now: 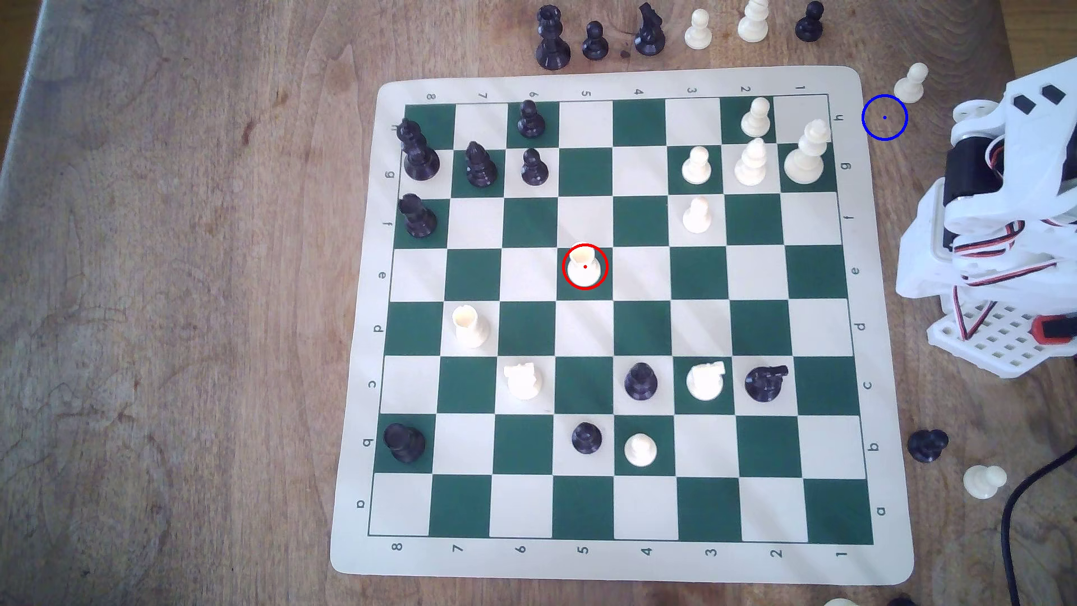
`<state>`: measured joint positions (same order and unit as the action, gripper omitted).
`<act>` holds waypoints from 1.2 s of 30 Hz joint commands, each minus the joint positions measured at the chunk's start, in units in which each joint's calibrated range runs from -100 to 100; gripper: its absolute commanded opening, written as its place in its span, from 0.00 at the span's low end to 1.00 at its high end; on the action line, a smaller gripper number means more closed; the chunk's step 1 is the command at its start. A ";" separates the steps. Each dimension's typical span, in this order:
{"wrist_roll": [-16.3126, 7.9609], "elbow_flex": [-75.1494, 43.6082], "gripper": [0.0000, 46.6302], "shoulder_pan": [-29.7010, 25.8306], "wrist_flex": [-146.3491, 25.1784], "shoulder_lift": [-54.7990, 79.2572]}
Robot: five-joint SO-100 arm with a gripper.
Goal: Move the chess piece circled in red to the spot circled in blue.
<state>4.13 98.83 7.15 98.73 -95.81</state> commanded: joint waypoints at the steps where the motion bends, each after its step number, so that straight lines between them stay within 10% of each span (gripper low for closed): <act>1: 0.20 1.17 0.00 1.25 0.37 -0.03; 32: -0.39 -33.55 0.01 4.31 -140.08 8.80; 36: -6.11 -43.07 0.15 0.86 -143.77 23.57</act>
<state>2.56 68.73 10.62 -42.07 -85.84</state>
